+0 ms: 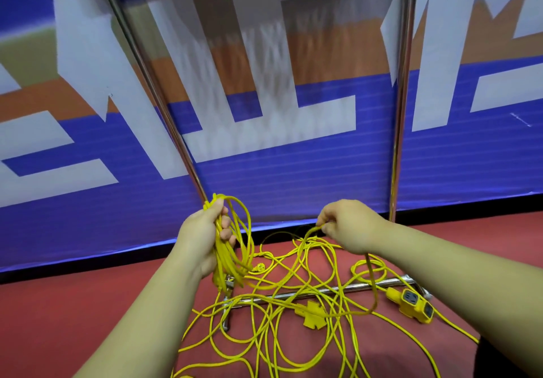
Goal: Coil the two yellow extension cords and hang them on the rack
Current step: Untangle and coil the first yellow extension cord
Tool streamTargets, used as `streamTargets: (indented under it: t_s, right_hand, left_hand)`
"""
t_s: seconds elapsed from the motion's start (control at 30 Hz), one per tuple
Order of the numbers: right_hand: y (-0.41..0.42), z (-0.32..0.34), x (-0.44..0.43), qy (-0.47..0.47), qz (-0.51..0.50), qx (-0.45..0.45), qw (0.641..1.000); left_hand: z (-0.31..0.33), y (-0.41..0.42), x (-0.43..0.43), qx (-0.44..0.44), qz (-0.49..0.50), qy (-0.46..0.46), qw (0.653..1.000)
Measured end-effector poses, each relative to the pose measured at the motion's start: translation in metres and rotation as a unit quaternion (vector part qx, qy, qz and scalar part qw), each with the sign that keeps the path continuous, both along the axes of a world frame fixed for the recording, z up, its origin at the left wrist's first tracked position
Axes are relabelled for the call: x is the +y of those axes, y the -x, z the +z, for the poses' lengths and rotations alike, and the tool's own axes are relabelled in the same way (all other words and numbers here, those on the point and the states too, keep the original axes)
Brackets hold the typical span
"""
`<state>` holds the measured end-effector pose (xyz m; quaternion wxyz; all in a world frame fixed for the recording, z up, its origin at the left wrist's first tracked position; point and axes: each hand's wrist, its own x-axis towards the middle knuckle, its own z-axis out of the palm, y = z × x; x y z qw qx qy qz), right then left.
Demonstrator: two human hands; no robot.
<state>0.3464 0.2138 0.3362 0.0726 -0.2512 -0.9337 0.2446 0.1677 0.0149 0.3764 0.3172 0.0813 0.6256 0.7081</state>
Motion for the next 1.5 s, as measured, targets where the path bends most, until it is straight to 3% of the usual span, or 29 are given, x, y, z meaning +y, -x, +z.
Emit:
streamTargets:
  t_s: [0.2,0.37,0.43,0.57,0.67,0.8,1.07,1.23,1.3,1.5]
  right_hand:
    - [-0.007,0.029,-0.012,0.068,0.165,-0.009,0.984]
    - [-0.02,0.059,-0.009,0.205,0.172,0.074,0.961]
    - [-0.024,0.064,-0.005,0.163,0.135,0.098,0.972]
    - [-0.028,0.056,-0.003,-0.024,0.063,0.101,0.993]
    - [-0.028,0.05,-0.005,-0.03,0.08,0.089,0.992]
    - [-0.03,0.059,-0.013,0.039,0.146,0.101,0.983]
    - [-0.032,0.071,-0.008,0.226,0.127,0.226,0.939]
    - [-0.028,0.072,-0.007,0.332,0.086,0.283,0.896]
    - [-0.027,0.071,-0.006,0.351,0.076,0.295,0.885]
    - [-0.029,0.068,0.007,0.284,0.032,0.298,0.911]
  left_hand:
    - [0.001,-0.008,0.001,0.073,-0.032,0.001,0.997]
    - [0.001,-0.014,0.004,0.08,-0.042,0.013,0.996]
    - [0.004,-0.014,0.006,0.072,-0.049,0.017,0.996]
    - [0.01,-0.017,0.008,0.057,-0.066,-0.001,0.996]
    - [0.011,-0.025,0.013,0.075,-0.086,-0.003,0.994]
    - [0.008,-0.034,0.02,0.116,-0.104,0.026,0.987]
    - [0.003,-0.053,0.026,0.129,-0.207,0.091,0.966]
    - [0.001,-0.063,0.029,0.112,-0.267,0.086,0.953]
    - [0.0,-0.067,0.031,0.058,-0.287,0.056,0.955]
    - [0.015,-0.061,0.027,-0.065,-0.318,0.01,0.946]
